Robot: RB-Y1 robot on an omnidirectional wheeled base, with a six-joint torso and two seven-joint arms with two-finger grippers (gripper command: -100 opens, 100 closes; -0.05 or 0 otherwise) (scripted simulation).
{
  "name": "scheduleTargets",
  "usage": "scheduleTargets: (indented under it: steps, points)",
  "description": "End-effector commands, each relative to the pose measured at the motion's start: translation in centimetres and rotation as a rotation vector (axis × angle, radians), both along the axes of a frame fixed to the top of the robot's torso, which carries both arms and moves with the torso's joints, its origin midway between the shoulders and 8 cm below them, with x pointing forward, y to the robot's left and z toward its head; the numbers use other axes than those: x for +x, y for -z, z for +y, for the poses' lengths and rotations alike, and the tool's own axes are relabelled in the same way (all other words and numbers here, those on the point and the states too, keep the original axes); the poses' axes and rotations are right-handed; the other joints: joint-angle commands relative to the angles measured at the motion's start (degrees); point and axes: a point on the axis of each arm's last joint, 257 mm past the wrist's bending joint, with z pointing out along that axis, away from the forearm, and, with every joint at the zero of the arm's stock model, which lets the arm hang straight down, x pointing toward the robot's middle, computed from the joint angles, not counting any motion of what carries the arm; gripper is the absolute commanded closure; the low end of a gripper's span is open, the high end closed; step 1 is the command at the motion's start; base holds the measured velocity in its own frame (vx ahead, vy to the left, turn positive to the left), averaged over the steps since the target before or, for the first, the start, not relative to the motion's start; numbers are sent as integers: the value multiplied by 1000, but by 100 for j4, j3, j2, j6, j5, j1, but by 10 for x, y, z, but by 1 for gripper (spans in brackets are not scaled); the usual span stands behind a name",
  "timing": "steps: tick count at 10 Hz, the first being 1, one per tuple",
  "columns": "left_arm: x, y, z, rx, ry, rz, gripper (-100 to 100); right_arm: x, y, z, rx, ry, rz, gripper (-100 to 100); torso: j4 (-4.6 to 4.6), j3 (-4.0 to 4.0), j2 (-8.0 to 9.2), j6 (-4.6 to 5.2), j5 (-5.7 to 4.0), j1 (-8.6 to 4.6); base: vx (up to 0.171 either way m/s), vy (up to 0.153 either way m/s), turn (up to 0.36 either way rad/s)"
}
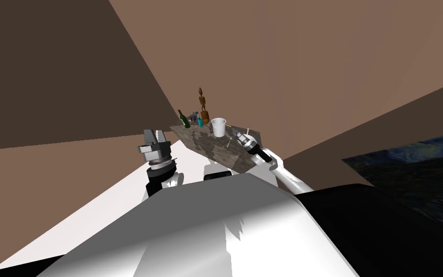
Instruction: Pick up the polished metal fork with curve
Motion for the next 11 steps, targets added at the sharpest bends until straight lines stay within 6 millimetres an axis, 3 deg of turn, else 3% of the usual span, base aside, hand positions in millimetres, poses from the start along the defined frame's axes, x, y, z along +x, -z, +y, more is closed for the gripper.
scheduleTargets:
  steps: [1,4,5,6,7,8,9,10,11]
  points:
    - [0,0,0,0,0,0,0,2,11,-2,-39,-2,34,-100,0,0,0,0,0,0,41,64,17]
    - [0,0,0,0,0,0,0,11,47,-13,-107,11,161,-100,1,2,4,2,0,-1,48,67,38]
    - [0,0,0,0,0,0,0,11,48,-15,-133,7,163,-100,-1,-1,-3,0,0,-1,53,48,26]
    - [0,0,0,0,0,0,0,14,67,-24,-152,24,232,-100,-1,-1,0,2,-1,-6,50,60,53]
    - [0,0,0,0,0,0,0,14,68,-26,-176,21,233,-100,-1,-1,-1,0,-1,-3,42,56,33]
    - [0,0,0,0,0,0,0,16,87,-35,-191,37,300,-100,0,1,3,2,0,-4,54,73,72]
    - [0,0,0,0,0,0,0,16,89,-40,-224,40,307,-100,0,0,0,0,0,2,50,57,33]
    - [0,0,0,0,0,0,0,16,110,-53,-239,65,382,-100,0,0,1,2,0,-3,50,54,70]
    - [0,0,0,0,0,0,0,16,110,-57,-267,64,383,-100,0,0,0,1,-1,-4,39,43,50]
